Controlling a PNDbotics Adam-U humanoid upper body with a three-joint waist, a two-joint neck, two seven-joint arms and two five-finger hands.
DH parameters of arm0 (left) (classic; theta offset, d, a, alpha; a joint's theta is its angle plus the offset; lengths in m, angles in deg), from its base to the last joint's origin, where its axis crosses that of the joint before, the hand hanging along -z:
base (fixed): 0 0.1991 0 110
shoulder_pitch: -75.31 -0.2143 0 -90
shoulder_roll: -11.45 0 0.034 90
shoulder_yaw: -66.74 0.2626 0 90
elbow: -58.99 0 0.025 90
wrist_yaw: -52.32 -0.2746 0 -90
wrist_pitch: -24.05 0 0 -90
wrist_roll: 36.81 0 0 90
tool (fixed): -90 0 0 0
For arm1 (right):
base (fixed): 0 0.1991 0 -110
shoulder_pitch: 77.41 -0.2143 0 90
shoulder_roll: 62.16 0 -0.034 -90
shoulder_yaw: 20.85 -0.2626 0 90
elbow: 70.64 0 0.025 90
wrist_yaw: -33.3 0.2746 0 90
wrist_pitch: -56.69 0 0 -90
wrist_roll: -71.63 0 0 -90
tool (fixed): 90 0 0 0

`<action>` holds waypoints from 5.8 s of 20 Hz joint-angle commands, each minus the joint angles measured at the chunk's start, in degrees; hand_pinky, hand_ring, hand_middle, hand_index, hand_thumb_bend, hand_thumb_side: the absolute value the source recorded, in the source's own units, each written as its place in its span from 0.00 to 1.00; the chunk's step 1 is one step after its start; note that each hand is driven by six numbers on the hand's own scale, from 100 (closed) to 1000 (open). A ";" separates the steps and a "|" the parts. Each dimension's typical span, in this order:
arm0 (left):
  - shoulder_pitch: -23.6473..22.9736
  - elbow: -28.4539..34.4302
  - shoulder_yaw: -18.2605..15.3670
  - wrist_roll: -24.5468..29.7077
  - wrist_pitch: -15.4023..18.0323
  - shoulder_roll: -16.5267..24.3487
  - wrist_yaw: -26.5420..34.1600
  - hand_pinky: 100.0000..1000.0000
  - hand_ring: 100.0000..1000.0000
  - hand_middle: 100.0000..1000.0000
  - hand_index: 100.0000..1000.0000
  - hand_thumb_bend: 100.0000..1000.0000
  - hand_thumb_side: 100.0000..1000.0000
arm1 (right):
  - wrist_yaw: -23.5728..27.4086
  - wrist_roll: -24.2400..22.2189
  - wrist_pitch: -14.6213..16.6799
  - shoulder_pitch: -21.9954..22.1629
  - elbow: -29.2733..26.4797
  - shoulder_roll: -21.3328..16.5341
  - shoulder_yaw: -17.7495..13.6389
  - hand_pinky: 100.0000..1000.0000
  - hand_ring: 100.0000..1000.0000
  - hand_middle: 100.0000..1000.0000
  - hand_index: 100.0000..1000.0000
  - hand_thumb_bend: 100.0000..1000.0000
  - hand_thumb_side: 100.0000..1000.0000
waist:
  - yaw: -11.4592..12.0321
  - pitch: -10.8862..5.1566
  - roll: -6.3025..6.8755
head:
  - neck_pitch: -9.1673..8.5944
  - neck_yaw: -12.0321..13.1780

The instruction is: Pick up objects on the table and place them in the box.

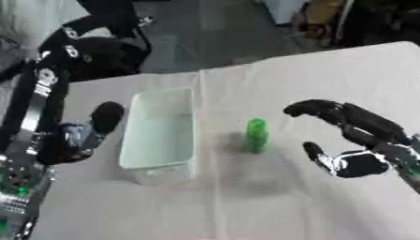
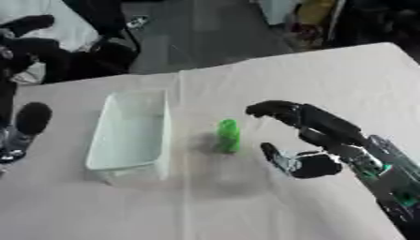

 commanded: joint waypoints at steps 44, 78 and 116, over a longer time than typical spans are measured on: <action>11.34 0.88 0.51 2.62 0.26 -3.81 3.61 0.57 0.61 0.86 0.78 0.73 0.78 | 2.46 -5.58 3.42 -5.67 2.63 -5.52 -1.32 0.99 0.91 0.93 1.00 0.00 0.83 | 7.99 5.38 -1.53 | -6.31 -2.36; 15.76 0.88 1.51 3.99 0.59 -5.92 4.83 0.57 0.60 0.87 0.77 0.74 0.78 | 2.86 0.69 5.91 -4.72 10.24 -5.86 -2.20 1.00 0.93 0.97 1.00 0.00 0.75 | 12.00 8.92 -2.09 | -9.65 -11.48; 17.03 0.88 2.37 5.57 0.62 -7.22 5.50 0.56 0.61 0.87 0.77 0.75 0.77 | 28.53 -15.29 -7.67 -3.09 13.31 -7.20 -3.80 0.62 0.70 0.83 1.00 0.00 0.85 | 13.06 10.66 -1.59 | -12.17 -11.11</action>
